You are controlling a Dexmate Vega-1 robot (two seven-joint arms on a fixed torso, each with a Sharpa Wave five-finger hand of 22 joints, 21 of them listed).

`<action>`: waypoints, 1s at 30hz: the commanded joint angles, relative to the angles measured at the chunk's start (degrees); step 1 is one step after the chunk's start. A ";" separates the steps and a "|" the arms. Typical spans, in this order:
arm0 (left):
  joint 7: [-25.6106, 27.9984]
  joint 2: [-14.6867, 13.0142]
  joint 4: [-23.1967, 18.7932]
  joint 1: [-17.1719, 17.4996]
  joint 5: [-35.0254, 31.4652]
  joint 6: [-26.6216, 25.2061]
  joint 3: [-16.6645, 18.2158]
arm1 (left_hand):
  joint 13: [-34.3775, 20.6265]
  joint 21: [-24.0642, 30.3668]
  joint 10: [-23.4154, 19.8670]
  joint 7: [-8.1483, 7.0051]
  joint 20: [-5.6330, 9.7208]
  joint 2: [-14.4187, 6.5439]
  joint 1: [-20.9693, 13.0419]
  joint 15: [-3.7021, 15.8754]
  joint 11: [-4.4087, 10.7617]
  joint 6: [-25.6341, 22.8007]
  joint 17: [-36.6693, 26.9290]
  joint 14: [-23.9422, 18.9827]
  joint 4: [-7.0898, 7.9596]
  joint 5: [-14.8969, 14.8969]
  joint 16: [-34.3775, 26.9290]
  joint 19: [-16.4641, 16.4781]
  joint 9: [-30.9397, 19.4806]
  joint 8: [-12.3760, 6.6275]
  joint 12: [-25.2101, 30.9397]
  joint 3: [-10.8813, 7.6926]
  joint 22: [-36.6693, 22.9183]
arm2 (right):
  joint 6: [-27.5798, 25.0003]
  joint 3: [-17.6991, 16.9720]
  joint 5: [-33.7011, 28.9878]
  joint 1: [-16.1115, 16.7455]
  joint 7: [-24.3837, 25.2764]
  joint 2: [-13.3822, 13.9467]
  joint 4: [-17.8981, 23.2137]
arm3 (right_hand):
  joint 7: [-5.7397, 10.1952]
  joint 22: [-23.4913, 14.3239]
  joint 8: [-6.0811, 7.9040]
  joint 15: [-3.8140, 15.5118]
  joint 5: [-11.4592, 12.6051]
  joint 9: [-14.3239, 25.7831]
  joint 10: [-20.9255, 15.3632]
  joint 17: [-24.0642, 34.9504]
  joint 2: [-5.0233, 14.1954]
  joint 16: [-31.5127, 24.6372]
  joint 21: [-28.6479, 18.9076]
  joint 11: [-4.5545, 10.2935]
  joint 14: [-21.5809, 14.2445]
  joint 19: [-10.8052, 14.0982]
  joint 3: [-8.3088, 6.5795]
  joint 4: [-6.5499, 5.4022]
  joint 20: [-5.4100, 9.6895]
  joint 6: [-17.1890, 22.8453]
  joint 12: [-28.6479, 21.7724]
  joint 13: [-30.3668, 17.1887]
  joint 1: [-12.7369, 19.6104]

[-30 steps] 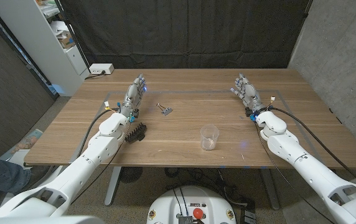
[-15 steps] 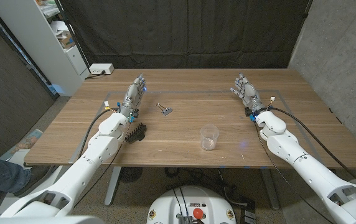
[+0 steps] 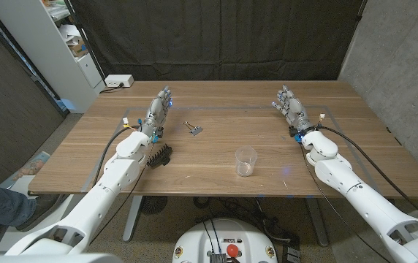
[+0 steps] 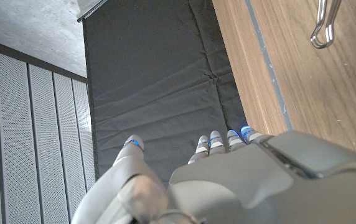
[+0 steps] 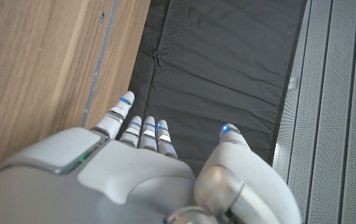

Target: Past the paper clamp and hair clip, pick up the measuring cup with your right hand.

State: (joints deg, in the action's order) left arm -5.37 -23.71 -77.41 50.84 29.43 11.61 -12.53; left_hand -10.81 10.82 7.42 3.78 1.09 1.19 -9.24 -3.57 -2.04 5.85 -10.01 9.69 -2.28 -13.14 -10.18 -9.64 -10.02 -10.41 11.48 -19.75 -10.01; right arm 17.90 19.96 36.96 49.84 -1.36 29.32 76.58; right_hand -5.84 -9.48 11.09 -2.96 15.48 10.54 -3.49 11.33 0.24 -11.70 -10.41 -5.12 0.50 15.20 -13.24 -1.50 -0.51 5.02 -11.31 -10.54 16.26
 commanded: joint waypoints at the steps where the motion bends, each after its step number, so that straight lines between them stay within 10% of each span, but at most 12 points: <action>1: -0.38 0.51 -0.57 0.19 -0.92 -0.73 0.61 | -0.09 0.18 0.23 0.01 -0.28 -0.08 -0.44 0.15 0.05 0.30 -0.28 1.75 -0.13 -0.37 -0.39 -3.38 -0.09 -0.24 0.24 -0.04 -0.22 | 1.49 -0.93 0.30 1.90 -0.15 0.82 1.69 | 0.32 -0.22 0.24 0.24 0.27 0.17 -0.10 0.26 0.15 -0.22 -0.31 0.09 -0.20 0.11 -0.17 0.13 0.20 -0.01 -0.22 -0.23 0.83; 30: -0.77 -0.39 -1.94 0.33 -1.35 -1.18 1.14 | -0.10 -0.04 0.55 0.02 -0.54 -0.30 -0.55 0.06 -0.15 0.48 -0.29 2.22 -0.28 -0.32 -0.29 -4.32 -0.10 -0.19 0.17 0.11 -0.24 | 3.89 -1.80 -0.45 6.70 1.03 3.12 7.83 | 0.34 -0.22 0.22 0.14 0.32 0.19 -0.16 0.28 0.27 -0.15 -0.35 0.05 -0.25 0.06 -0.16 0.42 0.14 0.09 -0.13 -0.27 1.04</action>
State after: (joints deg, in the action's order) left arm -5.74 -23.72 -78.91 51.03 28.06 10.36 -11.59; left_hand -10.80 10.81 7.42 3.78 0.78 1.01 -9.42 -3.57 -2.05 5.85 -10.00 9.68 -2.28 -13.14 -10.17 -9.96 -10.01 -10.40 11.48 -19.75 -10.00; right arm 20.97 18.54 36.92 54.67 -0.99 31.49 81.92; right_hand -5.84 -9.47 11.09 -2.96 15.48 10.53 -3.49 11.33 0.54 -11.70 -10.41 -5.12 0.50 15.20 -13.24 -1.50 -0.51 5.02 -11.31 -10.53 16.56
